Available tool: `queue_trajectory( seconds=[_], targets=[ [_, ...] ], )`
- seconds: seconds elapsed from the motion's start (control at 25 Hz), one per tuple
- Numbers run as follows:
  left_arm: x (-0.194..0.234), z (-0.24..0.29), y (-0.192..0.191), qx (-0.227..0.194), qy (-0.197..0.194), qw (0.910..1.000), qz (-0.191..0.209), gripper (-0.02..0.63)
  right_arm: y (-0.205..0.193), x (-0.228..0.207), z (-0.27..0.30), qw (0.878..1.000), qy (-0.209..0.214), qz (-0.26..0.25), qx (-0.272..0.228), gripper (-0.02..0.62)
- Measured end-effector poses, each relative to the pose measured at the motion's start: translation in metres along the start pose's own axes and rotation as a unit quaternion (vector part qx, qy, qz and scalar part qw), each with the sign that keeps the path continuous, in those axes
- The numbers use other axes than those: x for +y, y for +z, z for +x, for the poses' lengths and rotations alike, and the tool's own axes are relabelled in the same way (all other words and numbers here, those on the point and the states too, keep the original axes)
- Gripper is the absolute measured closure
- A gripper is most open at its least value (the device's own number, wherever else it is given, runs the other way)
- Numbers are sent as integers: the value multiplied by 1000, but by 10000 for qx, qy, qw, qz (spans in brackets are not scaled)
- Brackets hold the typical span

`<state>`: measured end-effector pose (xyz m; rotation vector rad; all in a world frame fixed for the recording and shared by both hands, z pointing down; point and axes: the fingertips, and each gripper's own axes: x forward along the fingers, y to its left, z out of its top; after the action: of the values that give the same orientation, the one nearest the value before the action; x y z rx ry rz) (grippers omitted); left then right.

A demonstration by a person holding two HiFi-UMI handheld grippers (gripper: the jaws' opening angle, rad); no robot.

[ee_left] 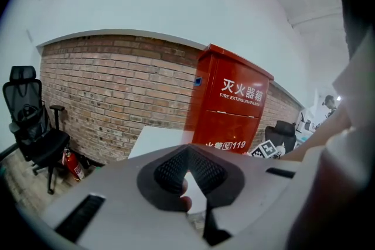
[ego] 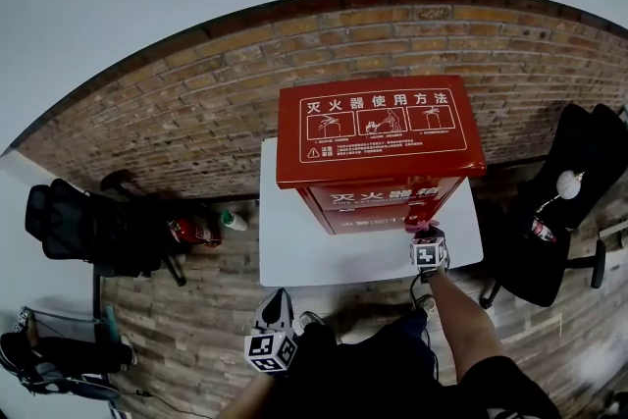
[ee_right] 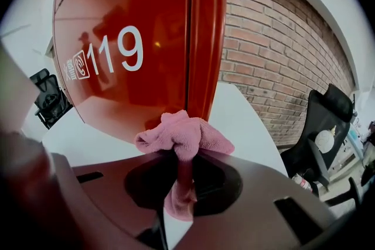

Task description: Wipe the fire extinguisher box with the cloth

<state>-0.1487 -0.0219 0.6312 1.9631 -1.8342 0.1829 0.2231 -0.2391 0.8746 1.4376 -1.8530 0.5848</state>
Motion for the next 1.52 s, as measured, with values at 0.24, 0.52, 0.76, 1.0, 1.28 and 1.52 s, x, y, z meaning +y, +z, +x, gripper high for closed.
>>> queue_trajectory(
  seconds=[0.24,0.52,0.76,1.0,1.28,1.52],
  targets=[
    [13,-10,-3,-35,125,9999,-66,589,1,12,1,9999,54,156,-14,531],
    [20,-12,-3,-79,161,9998,-115,589,9,33,1,9997,232,43,-86,531],
    [24,-14,-5,-81,174,9997,-148,589,5,45,0,9995,257,171,66,531],
    [34,-17,-6,-91,228,9996,-157,589,10,66,0,9993,345,149,54,531],
    [43,-23,-6,-111,270,9993,-218,589,12,91,6,9986,507,138,1,529],
    [52,-30,-8,-99,361,9990,-263,589,11,108,5,9985,502,165,138,529]
  ],
)
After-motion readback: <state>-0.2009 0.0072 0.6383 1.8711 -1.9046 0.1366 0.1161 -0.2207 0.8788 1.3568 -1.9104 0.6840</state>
